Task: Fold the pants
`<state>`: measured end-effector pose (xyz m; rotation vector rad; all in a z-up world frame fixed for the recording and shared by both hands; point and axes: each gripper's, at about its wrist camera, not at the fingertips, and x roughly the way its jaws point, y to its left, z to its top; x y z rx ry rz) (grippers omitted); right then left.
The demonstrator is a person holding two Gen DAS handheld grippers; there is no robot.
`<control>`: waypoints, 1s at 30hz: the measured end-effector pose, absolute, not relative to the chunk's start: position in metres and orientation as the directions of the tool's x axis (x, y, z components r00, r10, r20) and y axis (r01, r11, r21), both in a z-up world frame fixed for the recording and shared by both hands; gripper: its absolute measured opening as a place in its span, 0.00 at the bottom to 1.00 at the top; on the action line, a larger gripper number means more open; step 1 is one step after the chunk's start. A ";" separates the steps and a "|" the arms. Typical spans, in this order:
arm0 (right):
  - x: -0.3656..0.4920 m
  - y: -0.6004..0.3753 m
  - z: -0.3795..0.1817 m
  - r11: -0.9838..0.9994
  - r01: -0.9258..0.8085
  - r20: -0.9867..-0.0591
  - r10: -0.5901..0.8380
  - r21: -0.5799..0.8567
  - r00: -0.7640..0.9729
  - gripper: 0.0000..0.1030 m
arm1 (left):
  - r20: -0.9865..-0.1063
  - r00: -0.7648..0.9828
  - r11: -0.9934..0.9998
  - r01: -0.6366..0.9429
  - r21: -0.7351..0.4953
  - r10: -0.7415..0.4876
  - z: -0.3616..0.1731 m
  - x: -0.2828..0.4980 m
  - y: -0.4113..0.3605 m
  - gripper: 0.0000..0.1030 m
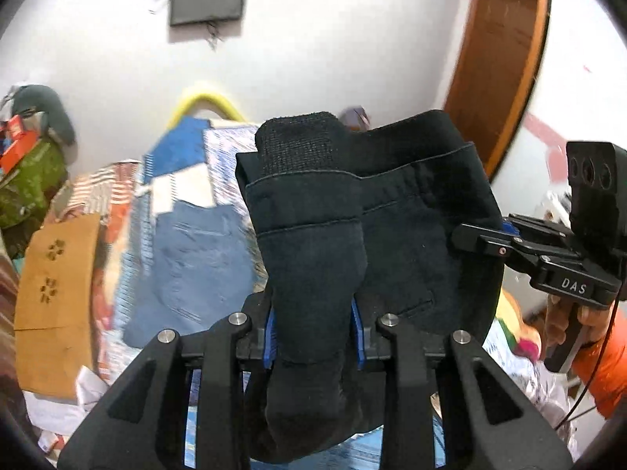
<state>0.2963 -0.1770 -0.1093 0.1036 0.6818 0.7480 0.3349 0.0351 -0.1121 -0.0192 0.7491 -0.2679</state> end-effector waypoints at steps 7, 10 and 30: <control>0.332 -0.118 -0.101 0.682 -0.657 -0.482 0.715 0.322 0.506 0.21 | -0.662 0.732 0.987 0.134 -0.093 -0.162 -0.110 0.356 0.100 0.28; 0.347 -0.092 -0.111 0.662 -0.670 -0.483 0.732 0.337 0.480 0.21 | -0.678 0.723 0.991 0.098 -0.092 -0.134 -0.124 0.374 0.127 0.28; 0.488 -0.006 -0.249 0.691 -0.563 -0.593 0.705 0.453 0.389 0.20 | -0.803 0.580 0.989 0.023 -0.148 -0.134 -0.274 0.528 0.198 0.28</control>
